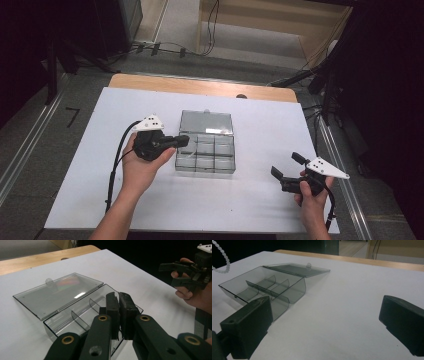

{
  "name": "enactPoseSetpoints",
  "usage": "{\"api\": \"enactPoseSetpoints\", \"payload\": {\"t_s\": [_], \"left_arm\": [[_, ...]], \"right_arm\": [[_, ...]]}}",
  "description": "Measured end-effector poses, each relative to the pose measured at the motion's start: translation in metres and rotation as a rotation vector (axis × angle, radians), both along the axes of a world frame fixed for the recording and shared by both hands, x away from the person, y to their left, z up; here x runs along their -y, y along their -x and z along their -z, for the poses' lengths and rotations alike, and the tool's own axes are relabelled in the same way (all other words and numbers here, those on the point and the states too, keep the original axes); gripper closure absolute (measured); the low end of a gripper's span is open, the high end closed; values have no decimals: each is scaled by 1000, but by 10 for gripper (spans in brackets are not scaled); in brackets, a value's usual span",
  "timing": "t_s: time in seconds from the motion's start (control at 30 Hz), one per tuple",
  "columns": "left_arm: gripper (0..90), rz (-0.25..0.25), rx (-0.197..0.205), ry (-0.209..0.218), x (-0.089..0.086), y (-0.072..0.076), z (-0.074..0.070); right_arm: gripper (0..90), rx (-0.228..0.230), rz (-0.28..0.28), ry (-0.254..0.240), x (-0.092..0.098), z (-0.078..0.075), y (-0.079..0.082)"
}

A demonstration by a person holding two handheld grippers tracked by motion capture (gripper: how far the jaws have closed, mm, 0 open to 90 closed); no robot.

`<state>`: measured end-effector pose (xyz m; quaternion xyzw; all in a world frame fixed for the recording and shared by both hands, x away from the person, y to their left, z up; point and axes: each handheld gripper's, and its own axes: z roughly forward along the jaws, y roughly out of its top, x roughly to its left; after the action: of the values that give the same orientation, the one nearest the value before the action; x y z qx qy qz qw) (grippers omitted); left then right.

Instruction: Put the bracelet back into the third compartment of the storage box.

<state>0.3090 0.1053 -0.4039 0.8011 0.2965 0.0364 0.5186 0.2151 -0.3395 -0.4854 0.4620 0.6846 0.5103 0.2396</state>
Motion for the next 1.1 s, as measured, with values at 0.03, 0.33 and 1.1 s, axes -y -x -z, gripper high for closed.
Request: {"api": "enactPoseSetpoints", "payload": {"t_s": [0.03, 0.33, 1.1], "left_arm": [[874, -2, -2, 3, 2, 0, 1], [874, 12, -1, 3, 13, -5, 2], [874, 30, -6, 4, 34, -15, 10]], "right_arm": [[0, 0, 0, -1, 0, 0, 0], [0, 0, 4, -2, 0, 0, 0], [0, 1, -1, -6, -2, 0, -1]]}}
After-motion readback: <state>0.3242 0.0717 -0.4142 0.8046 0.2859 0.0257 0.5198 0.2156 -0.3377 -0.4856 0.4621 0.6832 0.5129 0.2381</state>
